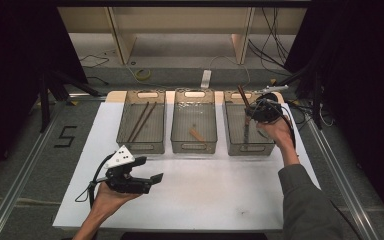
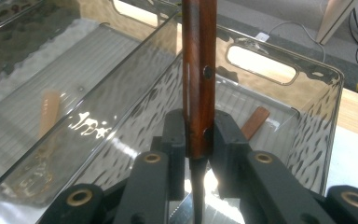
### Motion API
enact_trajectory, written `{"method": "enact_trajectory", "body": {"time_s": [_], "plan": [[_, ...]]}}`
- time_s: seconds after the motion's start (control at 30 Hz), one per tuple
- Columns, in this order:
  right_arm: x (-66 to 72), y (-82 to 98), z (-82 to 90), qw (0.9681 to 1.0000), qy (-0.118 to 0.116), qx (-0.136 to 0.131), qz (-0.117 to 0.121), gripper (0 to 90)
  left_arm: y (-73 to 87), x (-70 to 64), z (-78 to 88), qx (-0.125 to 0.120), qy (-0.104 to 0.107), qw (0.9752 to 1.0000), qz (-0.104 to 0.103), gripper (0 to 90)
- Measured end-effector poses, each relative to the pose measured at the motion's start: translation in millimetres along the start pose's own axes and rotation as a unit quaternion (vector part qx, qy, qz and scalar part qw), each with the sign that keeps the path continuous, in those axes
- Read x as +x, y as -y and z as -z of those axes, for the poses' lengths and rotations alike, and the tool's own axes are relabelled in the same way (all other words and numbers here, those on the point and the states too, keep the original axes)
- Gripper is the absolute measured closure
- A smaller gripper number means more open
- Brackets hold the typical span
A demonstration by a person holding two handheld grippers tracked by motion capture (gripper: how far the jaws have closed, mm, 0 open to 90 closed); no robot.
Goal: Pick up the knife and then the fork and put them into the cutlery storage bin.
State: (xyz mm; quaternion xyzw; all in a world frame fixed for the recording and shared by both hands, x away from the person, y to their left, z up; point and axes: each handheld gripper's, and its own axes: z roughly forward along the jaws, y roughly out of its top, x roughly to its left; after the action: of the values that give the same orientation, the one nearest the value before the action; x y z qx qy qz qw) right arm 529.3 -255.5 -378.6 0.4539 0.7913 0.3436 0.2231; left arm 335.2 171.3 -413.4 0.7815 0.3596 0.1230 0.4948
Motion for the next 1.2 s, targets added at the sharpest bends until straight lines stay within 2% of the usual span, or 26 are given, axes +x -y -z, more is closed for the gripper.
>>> {"method": "enact_trajectory", "body": {"time_s": [0.07, 0.43, 0.47, 0.53, 0.57, 0.77, 0.93, 1.2], "plan": [[0.0, 0.3, -3.6, 1.0, 0.0, 0.005, -0.004, 77.4, 0.1, 0.0, 0.0, 0.0, 0.0, 1.0, 0.0, 14.9], [4.9, 5.2, -20.4, 0.9993, 0.003, 0.036, 0.008, 76.4, 0.2, 0.2, 0.1, 0.0, -0.003, 1.0, -0.001, 14.9], [4.6, 5.7, -21.6, 0.9992, 0.001, 0.038, 0.006, 75.4, 0.2, 0.4, 0.1, 0.0, -0.003, 1.0, 0.0, 14.9], [3.6, 5.9, -24.3, 0.999, -0.005, 0.045, -0.001, 63.9, 0.0, 0.1, 0.1, 0.001, -0.003, 1.0, -0.002, 14.9], [4.4, 5.4, -24.4, 0.9988, -0.003, 0.05, -0.004, 61.3, 0.1, -0.2, -0.1, -0.001, -0.004, 1.0, -0.002, 14.9], [11.0, 3.9, -12.5, 0.9993, -0.02, 0.031, -0.002, 53.4, 0.3, 1.1, 0.4, -0.001, -0.006, 1.0, 0.002, 14.8], [21.2, 11.2, 0.0, 0.999, -0.039, 0.019, 0.001, 45.8, 0.1, 2.8, 1.7, -0.007, -0.006, 0.9999, 0.008, 14.8], [43.2, 29.8, 30.8, 0.9954, -0.093, -0.021, -0.012, 38.8, 0.3, 2.5, 0.7, -0.002, -0.007, 1.0, 0.006, 14.2]]}}
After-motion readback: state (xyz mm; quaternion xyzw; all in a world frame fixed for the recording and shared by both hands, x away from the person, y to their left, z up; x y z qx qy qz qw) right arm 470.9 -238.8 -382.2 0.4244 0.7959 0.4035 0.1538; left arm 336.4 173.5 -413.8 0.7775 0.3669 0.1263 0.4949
